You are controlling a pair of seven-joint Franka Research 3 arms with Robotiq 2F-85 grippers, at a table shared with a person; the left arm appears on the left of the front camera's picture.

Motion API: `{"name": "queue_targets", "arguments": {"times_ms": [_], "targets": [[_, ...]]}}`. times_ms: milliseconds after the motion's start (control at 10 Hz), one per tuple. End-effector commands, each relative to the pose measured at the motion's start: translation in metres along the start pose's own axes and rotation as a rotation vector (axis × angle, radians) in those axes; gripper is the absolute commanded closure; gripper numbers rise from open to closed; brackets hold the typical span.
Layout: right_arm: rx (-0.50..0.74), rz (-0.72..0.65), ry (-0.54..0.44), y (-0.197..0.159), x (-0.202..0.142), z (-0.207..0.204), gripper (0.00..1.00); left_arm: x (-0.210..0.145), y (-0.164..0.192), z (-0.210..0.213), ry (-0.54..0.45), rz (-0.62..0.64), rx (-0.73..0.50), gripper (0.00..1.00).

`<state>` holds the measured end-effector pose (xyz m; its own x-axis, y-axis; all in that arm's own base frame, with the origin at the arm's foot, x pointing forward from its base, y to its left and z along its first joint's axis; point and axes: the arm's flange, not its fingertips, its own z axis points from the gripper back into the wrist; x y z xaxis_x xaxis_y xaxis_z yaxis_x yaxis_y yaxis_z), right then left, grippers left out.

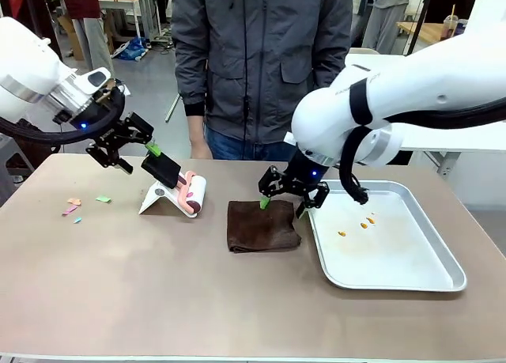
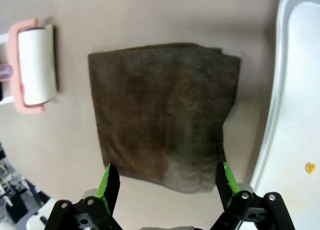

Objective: Clean the surface of the table.
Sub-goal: Hold the Lint Roller with your left hand and the towel with your right hand.

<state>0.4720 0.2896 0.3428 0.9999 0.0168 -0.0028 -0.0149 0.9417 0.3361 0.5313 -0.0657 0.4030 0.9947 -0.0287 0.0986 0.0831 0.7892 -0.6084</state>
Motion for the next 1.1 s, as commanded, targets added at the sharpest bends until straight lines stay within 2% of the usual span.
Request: {"name": "queue_targets", "arguments": {"times_ms": [0,600,1000], "targets": [[-0.101,-0.008,0.010,0.026,0.008,-0.002,0.00,0.011,-0.002,-0.008,-0.015,0.004,-0.046,0.00],[-0.371,0.034,-0.057,0.045,0.012,-0.020,0.00,0.019,0.011,-0.011,-0.010,0.012,-0.084,0.00],[-0.382,-0.051,-0.059,0.039,0.016,-0.046,0.00,0.020,0.016,-0.010,-0.012,0.017,-0.089,0.00]]}}
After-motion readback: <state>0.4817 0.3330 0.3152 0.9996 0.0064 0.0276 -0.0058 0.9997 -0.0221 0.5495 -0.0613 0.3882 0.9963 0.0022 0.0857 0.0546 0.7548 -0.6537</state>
